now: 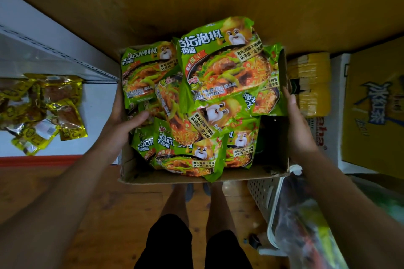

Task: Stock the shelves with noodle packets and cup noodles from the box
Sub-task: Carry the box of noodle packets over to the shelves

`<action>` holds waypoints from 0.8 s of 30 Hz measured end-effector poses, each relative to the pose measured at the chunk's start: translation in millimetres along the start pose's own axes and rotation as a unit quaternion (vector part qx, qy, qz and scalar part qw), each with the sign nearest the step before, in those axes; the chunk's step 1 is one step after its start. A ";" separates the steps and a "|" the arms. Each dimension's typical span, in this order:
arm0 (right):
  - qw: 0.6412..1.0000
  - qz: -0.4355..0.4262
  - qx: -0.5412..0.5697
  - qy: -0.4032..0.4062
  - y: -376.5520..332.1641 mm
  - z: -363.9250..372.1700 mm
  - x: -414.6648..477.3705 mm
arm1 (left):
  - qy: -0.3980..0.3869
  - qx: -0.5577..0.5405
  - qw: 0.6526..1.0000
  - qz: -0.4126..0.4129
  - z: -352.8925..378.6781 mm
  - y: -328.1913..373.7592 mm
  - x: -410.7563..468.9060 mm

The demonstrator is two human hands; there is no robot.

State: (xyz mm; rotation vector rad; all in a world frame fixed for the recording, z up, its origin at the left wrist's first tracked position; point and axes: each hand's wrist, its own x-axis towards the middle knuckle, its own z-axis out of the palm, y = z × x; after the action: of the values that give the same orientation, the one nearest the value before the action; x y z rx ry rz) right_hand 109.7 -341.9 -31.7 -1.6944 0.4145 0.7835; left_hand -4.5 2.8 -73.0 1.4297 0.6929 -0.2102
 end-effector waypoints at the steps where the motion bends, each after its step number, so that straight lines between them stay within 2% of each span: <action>1: 1.000 -0.002 -0.001 0.003 -1.9 1.3 -3.9 | 0.002 -0.006 1.000 -0.004 0.2 1.3 -2.6; 4: 0.999 -0.006 0.011 0.030 -7.4 6.5 -15.7 | 0.006 -0.003 1.000 -0.012 -2.0 6.4 -10.0; 14: 0.997 -0.045 -0.041 0.038 -39.0 9.6 -76.0 | -0.001 0.013 1.000 -0.007 -13.4 41.9 -50.1; 21: 0.996 -0.044 -0.020 0.070 -40.9 8.1 -153.4 | 0.004 0.042 0.999 -0.013 -22.1 64.3 -113.3; 24: 0.998 -0.042 -0.018 0.048 -37.9 6.0 -186.4 | 0.006 0.055 0.998 -0.021 -24.8 68.1 -153.7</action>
State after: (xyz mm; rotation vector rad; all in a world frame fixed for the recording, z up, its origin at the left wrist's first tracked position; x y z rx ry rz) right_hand -0.6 -350.0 123.2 -1.7768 0.3949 0.6527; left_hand -97.5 -3.7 69.1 1.5224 0.7314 -0.2763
